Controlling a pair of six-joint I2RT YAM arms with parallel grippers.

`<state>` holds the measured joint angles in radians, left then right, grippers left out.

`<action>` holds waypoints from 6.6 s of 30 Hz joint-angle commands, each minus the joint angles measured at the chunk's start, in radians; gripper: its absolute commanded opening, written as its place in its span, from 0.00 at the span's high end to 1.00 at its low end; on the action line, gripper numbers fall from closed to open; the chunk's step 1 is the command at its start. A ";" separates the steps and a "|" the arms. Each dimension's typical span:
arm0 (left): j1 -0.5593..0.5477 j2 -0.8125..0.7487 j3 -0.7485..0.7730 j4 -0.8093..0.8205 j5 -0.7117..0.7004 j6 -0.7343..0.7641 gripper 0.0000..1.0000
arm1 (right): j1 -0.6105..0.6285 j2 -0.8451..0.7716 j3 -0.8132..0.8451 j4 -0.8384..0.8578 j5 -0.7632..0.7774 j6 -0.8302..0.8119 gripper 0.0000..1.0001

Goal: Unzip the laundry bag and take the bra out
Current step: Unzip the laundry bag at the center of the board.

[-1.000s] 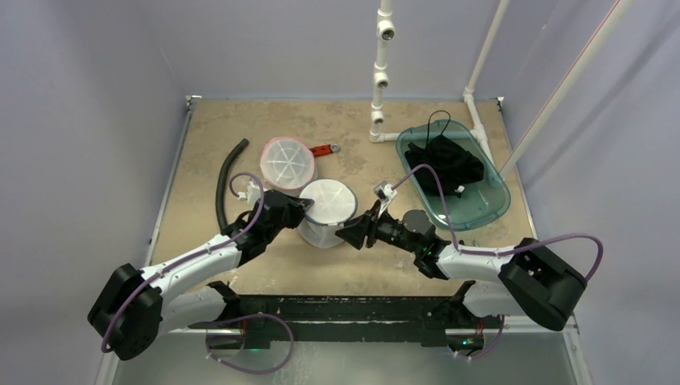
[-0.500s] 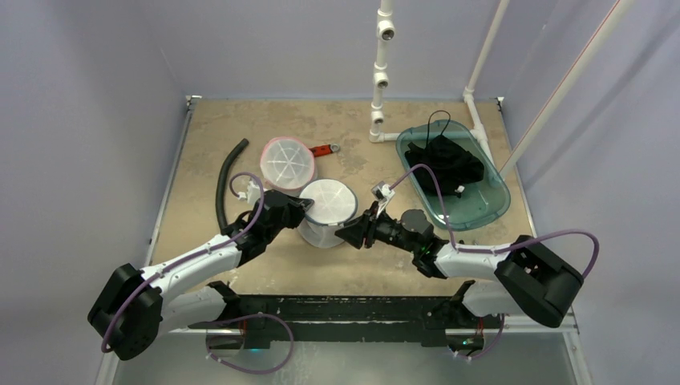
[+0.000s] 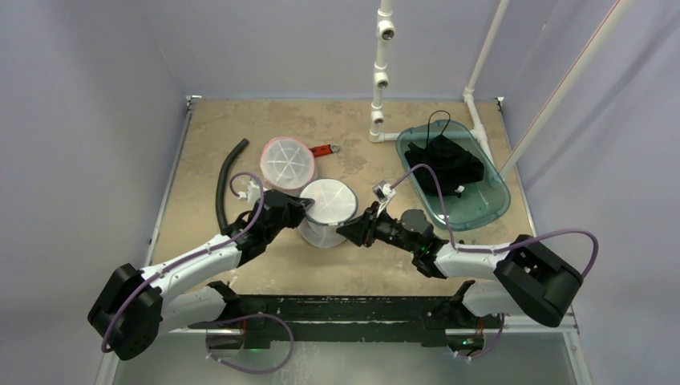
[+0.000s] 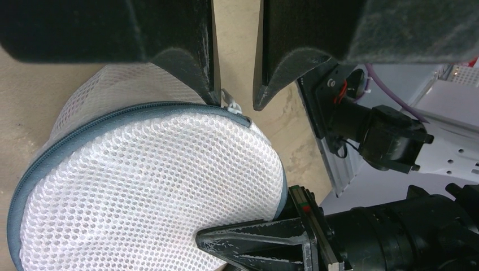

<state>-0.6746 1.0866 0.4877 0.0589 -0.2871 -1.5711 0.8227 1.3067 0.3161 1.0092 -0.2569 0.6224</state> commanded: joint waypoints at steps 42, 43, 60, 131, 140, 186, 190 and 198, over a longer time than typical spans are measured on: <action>-0.003 0.092 0.056 0.079 0.162 0.187 1.00 | -0.005 -0.245 0.060 -0.499 0.368 -0.193 1.00; -0.003 0.102 0.057 0.089 0.174 0.191 1.00 | -0.005 -0.253 0.058 -0.516 0.387 -0.175 1.00; -0.001 0.068 0.312 -0.266 0.146 0.461 0.14 | -0.004 -0.410 0.042 -0.612 0.384 -0.157 1.00; -0.120 0.007 0.162 -0.002 0.101 0.426 1.00 | 0.055 -0.477 0.030 -0.711 0.719 -0.012 1.00; 0.042 0.175 0.245 0.073 0.522 0.621 1.00 | 0.053 -0.605 -0.024 -0.735 0.716 -0.020 1.00; -0.489 0.243 0.226 0.005 -0.269 -0.155 0.36 | 0.054 -0.591 -0.066 -0.577 0.322 -0.161 1.00; -0.463 0.251 0.223 -0.004 -0.264 -0.142 0.48 | 0.055 -0.589 -0.066 -0.561 0.283 -0.172 1.00; -0.391 0.147 0.208 -0.057 -0.267 -0.011 0.86 | 0.057 -0.583 -0.009 -0.584 0.253 -0.178 1.00</action>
<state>-1.0973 1.3090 0.6830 0.0093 -0.5426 -1.6806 0.8803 0.7155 0.2310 0.4049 0.0246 0.4694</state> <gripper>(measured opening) 0.226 0.008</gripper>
